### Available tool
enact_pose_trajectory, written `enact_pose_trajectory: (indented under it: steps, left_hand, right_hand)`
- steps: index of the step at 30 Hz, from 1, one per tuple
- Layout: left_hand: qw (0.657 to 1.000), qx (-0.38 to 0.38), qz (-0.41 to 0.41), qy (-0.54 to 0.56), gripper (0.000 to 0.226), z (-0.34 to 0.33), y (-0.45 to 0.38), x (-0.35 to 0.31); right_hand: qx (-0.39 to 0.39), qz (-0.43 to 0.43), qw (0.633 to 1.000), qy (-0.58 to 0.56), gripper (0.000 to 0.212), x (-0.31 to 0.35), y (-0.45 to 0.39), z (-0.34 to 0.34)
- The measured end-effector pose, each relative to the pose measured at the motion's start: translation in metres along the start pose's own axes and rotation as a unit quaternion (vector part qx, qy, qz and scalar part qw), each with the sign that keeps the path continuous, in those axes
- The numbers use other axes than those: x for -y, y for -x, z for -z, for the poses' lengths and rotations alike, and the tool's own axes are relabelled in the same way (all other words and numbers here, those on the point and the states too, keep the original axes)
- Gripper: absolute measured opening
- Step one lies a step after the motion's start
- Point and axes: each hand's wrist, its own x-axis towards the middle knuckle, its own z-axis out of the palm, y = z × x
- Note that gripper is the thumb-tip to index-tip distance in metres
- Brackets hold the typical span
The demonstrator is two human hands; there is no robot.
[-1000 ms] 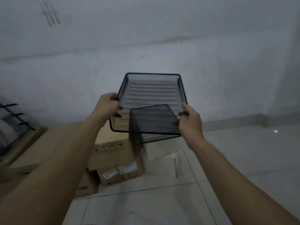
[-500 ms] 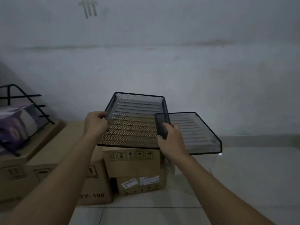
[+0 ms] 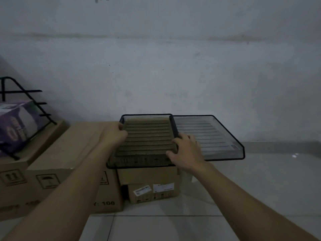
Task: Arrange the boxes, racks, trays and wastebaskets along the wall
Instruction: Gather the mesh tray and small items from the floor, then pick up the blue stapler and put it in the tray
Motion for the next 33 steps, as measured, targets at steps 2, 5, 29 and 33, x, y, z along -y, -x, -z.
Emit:
enact_pose_trajectory:
  steps: [2, 5, 29, 33]
  left_hand:
    - [0.998, -0.045, -0.05, -0.004, 0.026, -0.006, 0.004, -0.024]
    - [0.99, -0.084, -0.113, 0.018, 0.03, -0.021, 0.015, -0.069]
    - [0.848, 0.145, -0.509, -0.021, 0.023, -0.308, 0.304, -0.427]
    - [0.822, 0.192, -0.532, -0.062, 0.024, -0.35, 0.351, -0.442]
  right_hand:
    - [-0.019, -0.004, 1.0, -0.001, 0.051, -0.009, 0.005, 0.013]
    - [-0.031, -0.02, 0.999, 0.002, 0.048, -0.034, 0.015, 0.037]
    - [-0.074, -0.378, 0.923, -0.017, 0.03, -0.379, 0.331, 0.247]
    - [-0.078, -0.429, 0.899, -0.044, 0.02, -0.415, 0.375, 0.242]
